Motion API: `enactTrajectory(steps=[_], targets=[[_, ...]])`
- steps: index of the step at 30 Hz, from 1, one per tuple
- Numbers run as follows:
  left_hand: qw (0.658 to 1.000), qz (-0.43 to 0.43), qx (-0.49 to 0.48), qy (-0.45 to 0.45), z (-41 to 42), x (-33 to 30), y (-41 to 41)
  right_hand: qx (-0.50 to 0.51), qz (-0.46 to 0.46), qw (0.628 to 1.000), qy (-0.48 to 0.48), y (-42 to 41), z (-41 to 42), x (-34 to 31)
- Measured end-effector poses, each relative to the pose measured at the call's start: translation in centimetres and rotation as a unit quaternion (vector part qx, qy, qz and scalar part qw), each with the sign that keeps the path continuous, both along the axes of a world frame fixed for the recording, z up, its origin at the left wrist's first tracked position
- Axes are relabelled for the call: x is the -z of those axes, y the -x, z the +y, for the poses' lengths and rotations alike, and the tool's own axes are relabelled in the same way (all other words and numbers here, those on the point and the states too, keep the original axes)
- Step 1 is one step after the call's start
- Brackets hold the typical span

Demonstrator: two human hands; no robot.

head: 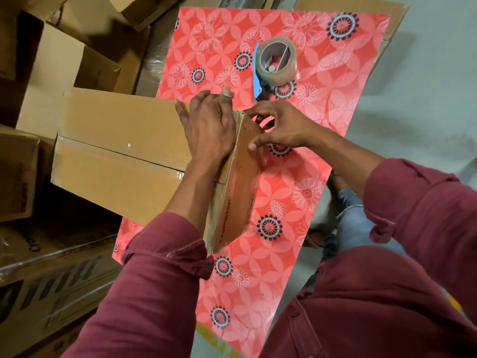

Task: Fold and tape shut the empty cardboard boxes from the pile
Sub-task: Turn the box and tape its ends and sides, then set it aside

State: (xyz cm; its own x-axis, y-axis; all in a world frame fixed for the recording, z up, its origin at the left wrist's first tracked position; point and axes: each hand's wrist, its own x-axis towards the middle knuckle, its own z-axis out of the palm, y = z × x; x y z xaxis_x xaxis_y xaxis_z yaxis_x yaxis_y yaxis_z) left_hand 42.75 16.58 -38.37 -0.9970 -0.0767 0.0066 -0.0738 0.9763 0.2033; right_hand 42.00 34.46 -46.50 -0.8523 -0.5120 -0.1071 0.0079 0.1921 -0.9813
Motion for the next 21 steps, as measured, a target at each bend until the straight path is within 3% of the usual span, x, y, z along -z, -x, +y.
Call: enactTrajectory(steps=[2,9,15,21], targets=[[1.0,0.018,-0.004,-0.021,0.2,-0.1,-0.3,-0.028,0.002,0.999,-0.019,-0.4,0.4,-0.1],[0.972,0.161,-0.012,-0.169,-0.3,-0.7,-1.1,0.045,0.092,0.993,0.064,-2.4,-3.1,-1.5],[0.947,0.191,-0.07,-0.248,-1.5,-2.3,-6.6,-0.012,0.131,0.991,-0.009,-2.2,-1.5,-0.9],[0.944,0.224,-0.121,-0.21,-5.7,-2.0,-16.5,0.113,0.315,0.942,-0.024,-5.8,-4.0,-3.5]])
